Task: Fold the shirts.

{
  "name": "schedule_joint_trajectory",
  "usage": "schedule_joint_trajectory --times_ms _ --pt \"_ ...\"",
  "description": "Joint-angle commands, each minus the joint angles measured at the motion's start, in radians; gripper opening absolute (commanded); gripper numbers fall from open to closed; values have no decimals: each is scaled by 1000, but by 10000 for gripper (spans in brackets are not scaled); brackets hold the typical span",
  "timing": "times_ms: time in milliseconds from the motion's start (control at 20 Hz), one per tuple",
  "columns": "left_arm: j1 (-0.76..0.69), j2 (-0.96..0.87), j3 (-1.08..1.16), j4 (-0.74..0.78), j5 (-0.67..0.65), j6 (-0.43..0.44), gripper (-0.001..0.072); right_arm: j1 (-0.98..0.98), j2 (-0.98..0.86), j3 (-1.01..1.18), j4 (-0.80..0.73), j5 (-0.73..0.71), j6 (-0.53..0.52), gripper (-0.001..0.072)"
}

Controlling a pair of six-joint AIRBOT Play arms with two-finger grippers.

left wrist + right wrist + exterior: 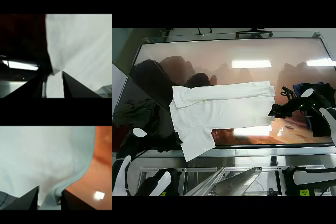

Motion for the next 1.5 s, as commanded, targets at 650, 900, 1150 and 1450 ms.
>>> schedule_joint_trajectory --times_ms 650,900,1150,1450 --pt "38 32 17 -211 82 153 19 -32 10 27 -75 168 18 19" --pt "167 211 17 -119 25 109 21 -87 61 31 -150 183 74 19" --pt "96 248 74 -129 34 101 20 -77 150 45 -150 182 74 19" --pt "-148 -31 485 -124 90 56 20 -6 162 148 -94 67 73 19"
